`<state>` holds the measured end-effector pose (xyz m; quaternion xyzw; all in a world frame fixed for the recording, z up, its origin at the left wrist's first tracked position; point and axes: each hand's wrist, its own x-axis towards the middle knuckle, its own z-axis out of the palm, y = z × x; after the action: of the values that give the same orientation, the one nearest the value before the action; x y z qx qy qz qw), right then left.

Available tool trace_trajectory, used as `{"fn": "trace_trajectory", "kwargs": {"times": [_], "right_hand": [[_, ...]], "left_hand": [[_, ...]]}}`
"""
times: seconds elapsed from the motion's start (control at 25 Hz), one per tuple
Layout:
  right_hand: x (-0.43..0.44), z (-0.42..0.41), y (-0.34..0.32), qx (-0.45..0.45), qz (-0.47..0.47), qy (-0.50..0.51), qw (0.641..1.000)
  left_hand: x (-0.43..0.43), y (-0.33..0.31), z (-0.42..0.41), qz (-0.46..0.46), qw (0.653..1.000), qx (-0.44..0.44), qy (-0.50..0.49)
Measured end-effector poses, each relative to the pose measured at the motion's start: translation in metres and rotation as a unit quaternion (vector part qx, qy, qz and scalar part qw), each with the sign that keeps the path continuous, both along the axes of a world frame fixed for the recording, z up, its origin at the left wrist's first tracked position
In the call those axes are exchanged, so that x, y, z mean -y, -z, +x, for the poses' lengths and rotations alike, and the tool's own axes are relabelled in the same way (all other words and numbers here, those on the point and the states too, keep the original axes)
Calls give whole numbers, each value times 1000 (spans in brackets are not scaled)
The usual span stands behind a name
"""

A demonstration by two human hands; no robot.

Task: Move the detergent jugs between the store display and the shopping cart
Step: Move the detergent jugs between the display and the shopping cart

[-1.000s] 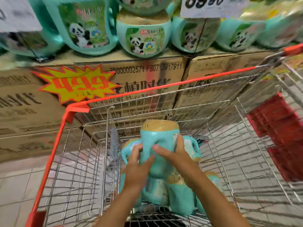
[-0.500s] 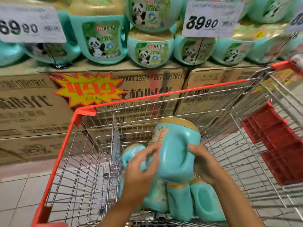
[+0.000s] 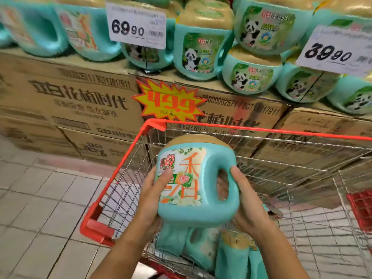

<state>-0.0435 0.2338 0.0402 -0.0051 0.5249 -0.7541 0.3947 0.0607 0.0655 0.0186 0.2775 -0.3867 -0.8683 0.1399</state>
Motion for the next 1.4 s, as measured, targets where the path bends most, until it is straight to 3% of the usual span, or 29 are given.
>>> {"fn": "trace_trajectory", "kwargs": {"times": [0.2, 0.52, 0.96, 1.24, 1.4], "right_hand": [[73, 10, -11, -121, 75, -87, 986], [225, 112, -5, -102, 48, -161, 981], [431, 210, -4, -99, 14, -82, 992], [540, 180, -35, -139, -21, -6, 990], [604, 138, -70, -215, -57, 46, 974]], "left_hand": [[28, -12, 51, -50, 982, 16, -179], [123, -16, 172, -80, 935, 60, -340], [346, -25, 260, -120, 949, 65, -285], [473, -52, 214, -150, 962, 2, -226], [549, -91, 167, -227, 953, -53, -192]]}}
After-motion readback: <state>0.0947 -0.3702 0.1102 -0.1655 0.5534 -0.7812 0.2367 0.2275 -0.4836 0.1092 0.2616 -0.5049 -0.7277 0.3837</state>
